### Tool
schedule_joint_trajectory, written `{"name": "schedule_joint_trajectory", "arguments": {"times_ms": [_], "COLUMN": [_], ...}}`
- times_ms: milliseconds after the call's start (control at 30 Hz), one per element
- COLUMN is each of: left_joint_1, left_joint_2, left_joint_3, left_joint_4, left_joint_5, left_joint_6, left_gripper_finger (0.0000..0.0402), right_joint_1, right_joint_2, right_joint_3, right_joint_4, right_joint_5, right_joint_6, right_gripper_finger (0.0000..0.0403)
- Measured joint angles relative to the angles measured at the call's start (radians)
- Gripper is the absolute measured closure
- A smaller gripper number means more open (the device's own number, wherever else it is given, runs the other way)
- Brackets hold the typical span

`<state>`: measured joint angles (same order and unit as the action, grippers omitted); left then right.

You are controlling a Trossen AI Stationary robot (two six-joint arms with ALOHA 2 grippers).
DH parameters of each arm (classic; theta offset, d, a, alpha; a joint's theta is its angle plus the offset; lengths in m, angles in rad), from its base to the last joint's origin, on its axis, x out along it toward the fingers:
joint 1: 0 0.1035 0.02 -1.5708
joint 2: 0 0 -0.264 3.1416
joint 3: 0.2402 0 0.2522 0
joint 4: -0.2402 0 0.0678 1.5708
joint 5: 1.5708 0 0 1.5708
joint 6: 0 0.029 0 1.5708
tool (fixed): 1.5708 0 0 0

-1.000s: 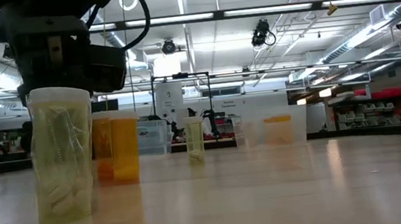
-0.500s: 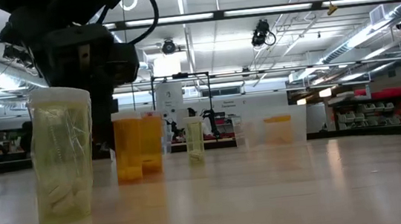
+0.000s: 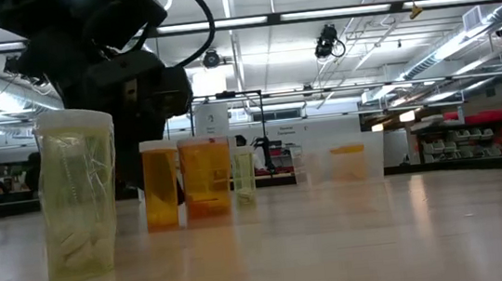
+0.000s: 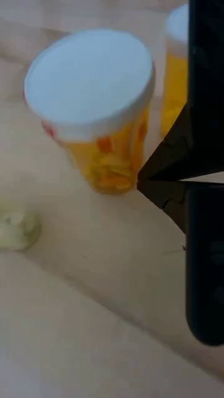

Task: Pick and place medicine bottles into bin by pill shape (circle, oval)
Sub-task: Put the large orange pill bottle into the right transparent bin

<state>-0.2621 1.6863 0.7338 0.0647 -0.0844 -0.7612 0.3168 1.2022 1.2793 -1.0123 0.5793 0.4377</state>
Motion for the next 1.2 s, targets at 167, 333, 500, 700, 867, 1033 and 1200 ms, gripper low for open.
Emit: {"name": "schedule_joint_trajectory", "arguments": {"times_ms": [167,333,500,700,867,1033,1200], "left_joint_1": [0.019,0.026,0.025,0.024,0.023,0.023,0.024], "left_joint_2": [0.000,0.020,0.051,0.051,0.050,0.050,0.050], "left_joint_3": [0.000,0.000,0.000,0.000,0.000,0.000,0.000], "left_joint_4": [0.039,0.081,0.115,0.178,0.213,0.221,0.222], "left_joint_5": [0.000,-0.001,0.011,0.029,0.036,0.036,0.039], "left_joint_6": [0.000,0.006,0.015,0.025,0.040,0.055,0.102], "left_gripper_finger": [0.0381,0.0394,0.0393,0.0376,0.0385,0.0395,0.0388], "right_joint_1": [0.000,0.000,0.000,0.000,0.000,0.000,0.000], "right_joint_2": [0.000,0.000,0.000,0.000,0.000,0.000,0.000], "right_joint_3": [0.000,0.000,0.000,0.000,0.000,0.000,0.000], "right_joint_4": [0.001,0.001,0.001,0.008,0.009,0.009,0.010], "right_joint_5": [0.000,0.000,0.000,0.000,0.000,0.000,0.000], "right_joint_6": [0.000,0.000,0.000,0.000,0.000,0.000,0.009], "right_gripper_finger": [0.0146,0.0146,0.0146,0.0146,0.0146,0.0146,0.0146]}}
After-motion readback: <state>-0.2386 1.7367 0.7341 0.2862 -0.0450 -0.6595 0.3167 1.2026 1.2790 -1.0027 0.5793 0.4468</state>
